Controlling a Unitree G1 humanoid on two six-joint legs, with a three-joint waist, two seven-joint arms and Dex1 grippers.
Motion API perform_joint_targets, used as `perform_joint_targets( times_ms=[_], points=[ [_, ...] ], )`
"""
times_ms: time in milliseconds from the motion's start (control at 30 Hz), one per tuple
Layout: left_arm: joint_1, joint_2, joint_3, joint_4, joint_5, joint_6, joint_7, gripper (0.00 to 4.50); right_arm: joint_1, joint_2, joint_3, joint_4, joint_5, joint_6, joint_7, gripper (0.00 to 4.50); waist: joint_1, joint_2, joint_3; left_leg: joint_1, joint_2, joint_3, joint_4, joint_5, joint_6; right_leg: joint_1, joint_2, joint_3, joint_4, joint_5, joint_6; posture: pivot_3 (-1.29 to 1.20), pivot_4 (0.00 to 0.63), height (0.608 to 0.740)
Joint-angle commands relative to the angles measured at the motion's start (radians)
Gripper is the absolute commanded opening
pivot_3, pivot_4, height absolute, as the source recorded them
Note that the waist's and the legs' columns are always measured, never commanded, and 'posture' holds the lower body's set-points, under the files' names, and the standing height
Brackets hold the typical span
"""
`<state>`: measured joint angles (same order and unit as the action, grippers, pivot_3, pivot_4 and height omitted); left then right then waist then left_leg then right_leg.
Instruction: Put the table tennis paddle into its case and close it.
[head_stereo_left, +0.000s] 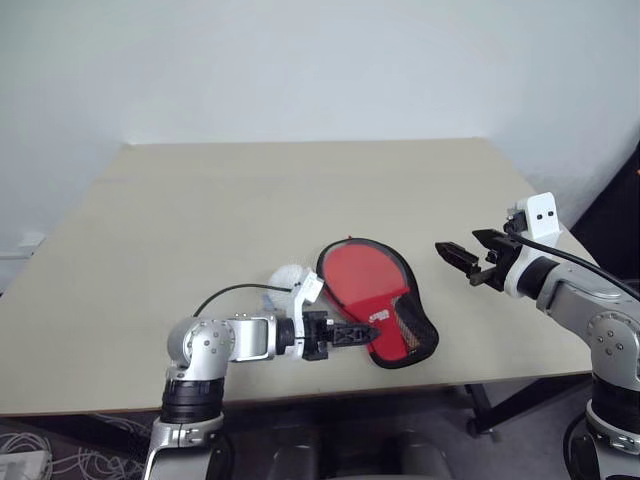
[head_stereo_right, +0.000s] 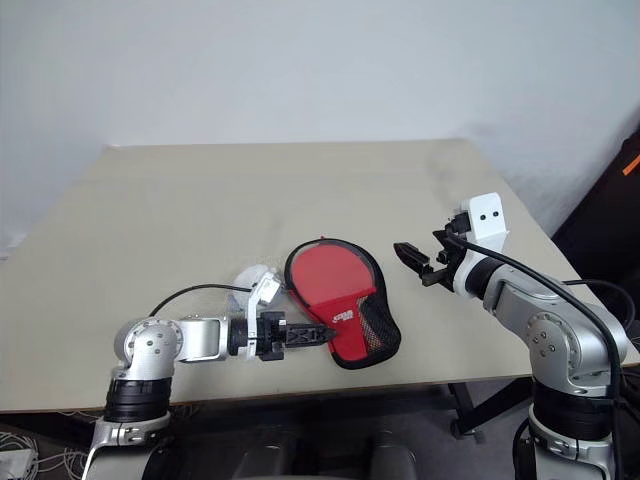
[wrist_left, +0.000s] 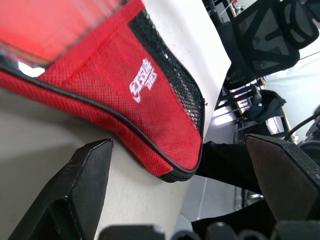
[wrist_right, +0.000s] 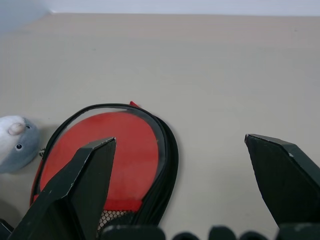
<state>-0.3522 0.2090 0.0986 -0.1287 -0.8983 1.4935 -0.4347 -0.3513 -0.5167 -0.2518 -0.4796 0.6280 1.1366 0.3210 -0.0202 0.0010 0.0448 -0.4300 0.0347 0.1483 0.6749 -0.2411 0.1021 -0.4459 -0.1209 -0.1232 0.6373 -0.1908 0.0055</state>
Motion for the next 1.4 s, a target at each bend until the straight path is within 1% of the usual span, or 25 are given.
perform_joint_targets(
  times_ms=[33,367,667,833,933,1067,1200,1300,1400],
  points=[
    [-0.041,-0.022,0.032,0.007,-0.002,0.027,0.030,4.46,-0.018,0.000,-0.023,-0.036,0.015,-0.009,-0.011,4.50,0.001,0.000,0.000,0.000,0.000,0.000,0.000,0.000,0.000,0.000,0.000,0.000,0.000,0.000,0.000,0.00,0.000,0.715],
    [-0.067,-0.098,0.092,0.063,0.020,0.119,0.124,4.46,-0.026,0.013,-0.015,-0.031,0.012,-0.017,-0.023,4.50,0.000,0.000,0.000,0.000,0.000,0.000,-0.001,0.000,0.000,0.000,0.000,0.000,-0.002,0.000,0.000,0.00,0.000,0.715],
    [-0.100,-0.151,0.115,0.101,0.043,0.121,0.180,4.46,-0.028,0.028,-0.009,-0.031,0.008,-0.025,-0.031,4.50,0.001,0.001,0.000,0.000,0.000,-0.002,-0.001,-0.001,0.002,0.001,0.000,-0.002,-0.003,0.000,0.000,0.00,0.000,0.715],
    [-0.131,-0.201,0.137,0.138,0.070,0.108,0.203,4.46,-0.032,0.033,-0.005,-0.029,0.007,-0.030,-0.035,4.50,0.001,0.002,0.000,0.000,0.000,-0.002,-0.006,-0.001,0.001,0.003,0.000,-0.003,-0.013,0.005,0.001,0.00,0.000,0.715],
    [-0.148,-0.225,0.138,0.157,0.092,0.094,0.211,4.46,-0.038,0.034,-0.002,-0.027,0.008,-0.033,-0.037,4.50,0.003,0.001,0.000,0.000,-0.001,-0.001,-0.006,0.001,-0.002,0.003,0.000,-0.002,-0.014,0.005,0.002,0.00,0.000,0.715],
    [-0.159,-0.238,0.136,0.167,0.113,0.085,0.216,4.46,-0.047,0.033,0.002,-0.022,0.006,-0.034,-0.038,4.50,0.003,0.001,0.000,-0.001,-0.001,-0.001,-0.006,0.001,-0.001,0.003,0.000,-0.002,-0.014,0.005,0.003,0.00,0.000,0.715],
    [-0.155,-0.229,0.124,0.173,0.132,0.091,0.207,4.46,-0.054,0.033,0.004,-0.020,0.005,-0.032,-0.039,4.50,0.003,0.002,0.000,-0.001,-0.001,-0.001,-0.006,-0.001,0.001,0.003,0.000,-0.002,-0.014,0.006,0.003,0.00,0.000,0.715],
    [-0.154,-0.225,0.123,0.179,0.141,0.092,0.205,3.93,-0.057,0.033,0.005,-0.020,0.005,-0.031,-0.041,4.50,0.002,0.002,0.000,-0.001,-0.001,-0.001,-0.006,-0.001,0.002,0.003,-0.001,-0.002,-0.014,0.006,0.003,0.00,0.000,0.715],
    [-0.158,-0.208,0.110,0.185,0.146,0.108,0.188,2.89,-0.063,0.033,0.007,-0.020,0.004,-0.031,-0.042,4.50,0.002,0.002,0.000,-0.001,-0.001,-0.001,-0.007,-0.001,0.002,0.002,0.000,-0.002,-0.014,0.006,0.003,0.00,0.000,0.715]
  ],
)
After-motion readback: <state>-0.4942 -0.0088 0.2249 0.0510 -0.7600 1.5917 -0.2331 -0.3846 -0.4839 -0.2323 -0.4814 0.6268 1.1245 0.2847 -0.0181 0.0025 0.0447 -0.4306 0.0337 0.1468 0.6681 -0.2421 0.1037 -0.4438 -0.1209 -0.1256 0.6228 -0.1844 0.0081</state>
